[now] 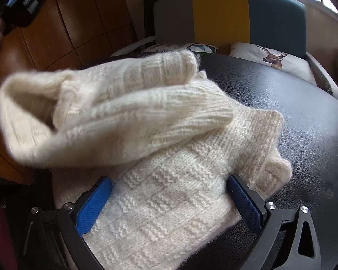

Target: Fold clothes

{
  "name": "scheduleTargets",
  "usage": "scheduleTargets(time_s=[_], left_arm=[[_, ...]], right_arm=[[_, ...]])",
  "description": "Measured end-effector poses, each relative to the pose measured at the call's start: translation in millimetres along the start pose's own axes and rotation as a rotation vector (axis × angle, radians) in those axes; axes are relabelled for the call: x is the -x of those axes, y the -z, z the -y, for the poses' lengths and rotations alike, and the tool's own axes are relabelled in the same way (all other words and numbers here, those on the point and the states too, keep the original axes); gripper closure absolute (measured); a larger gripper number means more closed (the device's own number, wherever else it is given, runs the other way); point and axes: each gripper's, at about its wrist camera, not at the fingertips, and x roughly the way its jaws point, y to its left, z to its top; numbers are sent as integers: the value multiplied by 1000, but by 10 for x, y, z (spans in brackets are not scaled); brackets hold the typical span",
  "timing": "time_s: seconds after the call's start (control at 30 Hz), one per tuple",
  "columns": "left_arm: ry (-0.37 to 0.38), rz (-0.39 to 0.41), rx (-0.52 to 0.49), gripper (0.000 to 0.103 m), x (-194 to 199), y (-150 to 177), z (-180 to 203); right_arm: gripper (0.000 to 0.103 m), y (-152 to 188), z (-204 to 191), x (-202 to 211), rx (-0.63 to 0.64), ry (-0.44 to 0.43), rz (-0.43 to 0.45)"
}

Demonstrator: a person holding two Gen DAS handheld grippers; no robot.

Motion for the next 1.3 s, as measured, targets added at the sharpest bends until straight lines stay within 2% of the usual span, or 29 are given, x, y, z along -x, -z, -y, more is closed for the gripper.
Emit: scheduleTargets(time_s=[0.1, 0.17, 0.27, 0.33, 0.4, 0.47, 0.63, 0.7, 0.8, 0.93, 1.0, 1.03, 1.07, 1.1, 1.17, 1.23, 1.3], left_arm=[[-116, -17, -24, 81, 67, 178, -112], [-159, -13, 13, 80, 190, 325, -339], [-186, -1, 101, 79, 292, 506, -759], [-181, 24, 110, 78, 352, 641, -869], [-156, 39, 73, 75, 402, 785, -883], [-152, 30, 7, 71, 373, 895, -838], [-132, 1, -152, 69, 283, 1174, -730], [-94, -22, -195, 69, 201, 1295, -697], [20, -56, -234, 68, 113, 1522, -628], [19, -73, -317, 68, -95, 1751, -525], [2, -66, -328, 68, -208, 1786, -518], [-11, -52, -338, 68, -257, 1794, -514], [-26, -39, -341, 68, -309, 1786, -516], [-46, -23, -338, 68, -355, 1772, -521], [-110, 18, -327, 68, -478, 1727, -547], [-210, 10, -303, 69, -616, 1690, -596], [-222, 15, -262, 69, -659, 1681, -629]], right_arm=[[0, -61, 28, 90, -55, -35, -12], [0, -113, 44, 207, -111, -73, 3], [0, -129, 43, 413, -248, -205, 61], [0, -138, 53, 470, -359, -316, 93], [0, -137, 86, 460, -497, -434, 136], [0, -153, 109, 415, -609, -507, 175], [0, -243, 8, 323, -761, -441, 185], [0, -345, -10, 245, -799, -379, 149], [0, -594, -22, 135, -802, -274, 91], [0, -865, -83, -142, -773, -155, -30], [13, -950, -131, -307, -729, -99, -79], [33, -975, -160, -365, -700, -69, -100], [46, -992, -190, -414, -669, -38, -120], [50, -1004, -214, -439, -646, -18, -123], [63, -1014, -232, -452, -622, -8, -120], [66, -1013, -242, -429, -614, -2, -115], [71, -1031, -275, -377, -595, -4, -104]])
